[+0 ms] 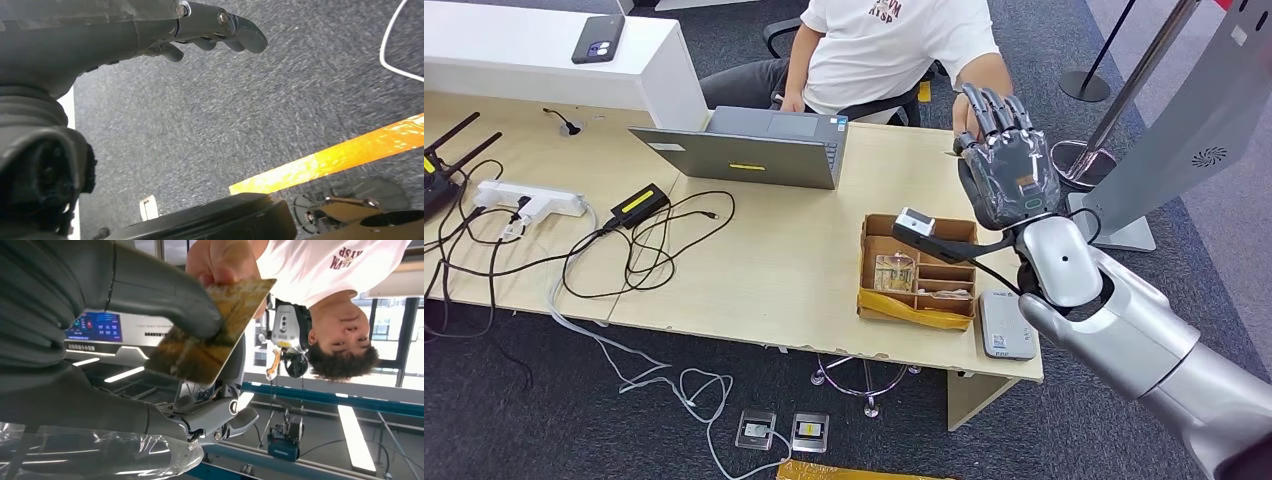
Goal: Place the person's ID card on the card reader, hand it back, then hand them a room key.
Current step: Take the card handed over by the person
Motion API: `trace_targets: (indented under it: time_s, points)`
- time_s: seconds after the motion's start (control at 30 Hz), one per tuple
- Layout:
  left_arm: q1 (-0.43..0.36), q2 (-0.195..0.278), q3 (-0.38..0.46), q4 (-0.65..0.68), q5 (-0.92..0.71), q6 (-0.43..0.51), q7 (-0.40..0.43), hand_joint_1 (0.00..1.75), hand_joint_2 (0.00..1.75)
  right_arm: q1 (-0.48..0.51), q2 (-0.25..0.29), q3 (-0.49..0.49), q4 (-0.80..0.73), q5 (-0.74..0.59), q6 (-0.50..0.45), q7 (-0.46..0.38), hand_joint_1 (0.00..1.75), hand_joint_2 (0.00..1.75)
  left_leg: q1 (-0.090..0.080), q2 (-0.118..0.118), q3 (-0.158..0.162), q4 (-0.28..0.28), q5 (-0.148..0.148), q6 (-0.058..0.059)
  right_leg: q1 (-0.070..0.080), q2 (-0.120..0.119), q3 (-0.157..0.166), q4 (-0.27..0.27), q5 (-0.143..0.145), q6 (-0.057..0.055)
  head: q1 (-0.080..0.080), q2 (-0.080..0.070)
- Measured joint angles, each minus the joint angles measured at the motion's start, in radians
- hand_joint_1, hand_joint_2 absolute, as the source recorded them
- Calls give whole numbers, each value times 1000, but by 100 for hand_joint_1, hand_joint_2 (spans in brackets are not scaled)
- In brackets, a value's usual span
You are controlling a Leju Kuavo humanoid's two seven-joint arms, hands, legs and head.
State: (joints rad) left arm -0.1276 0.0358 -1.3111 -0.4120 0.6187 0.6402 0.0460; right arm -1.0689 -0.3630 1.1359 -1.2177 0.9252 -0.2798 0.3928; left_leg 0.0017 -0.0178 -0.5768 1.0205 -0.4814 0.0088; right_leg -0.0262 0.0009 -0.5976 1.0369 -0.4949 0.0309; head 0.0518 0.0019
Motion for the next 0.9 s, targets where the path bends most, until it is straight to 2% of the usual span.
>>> trace_targets:
  time_s: [0.1,0.23,0.33,0.9]
  points:
    - [-13,-23,1,0,7,17,-15,0,0,4,30,2,36,-3,-20,-21,175,175,-1,0,0,0,0,0,-1,0,0,0,0,0,0,0]
    - [-51,-84,2,1,3,22,-4,0,0,9,75,9,89,-3,-29,-34,175,175,-1,0,0,0,0,0,-1,0,0,0,1,0,0,0]
    - [-62,-108,2,1,-3,19,-2,0,0,12,87,10,112,-3,-26,-28,175,175,0,0,0,1,0,0,0,0,0,0,1,0,0,0]
    - [-67,-134,24,12,-16,21,-10,0,0,29,92,5,164,-29,-11,-18,175,175,0,1,0,1,0,0,1,1,0,0,1,0,0,0]
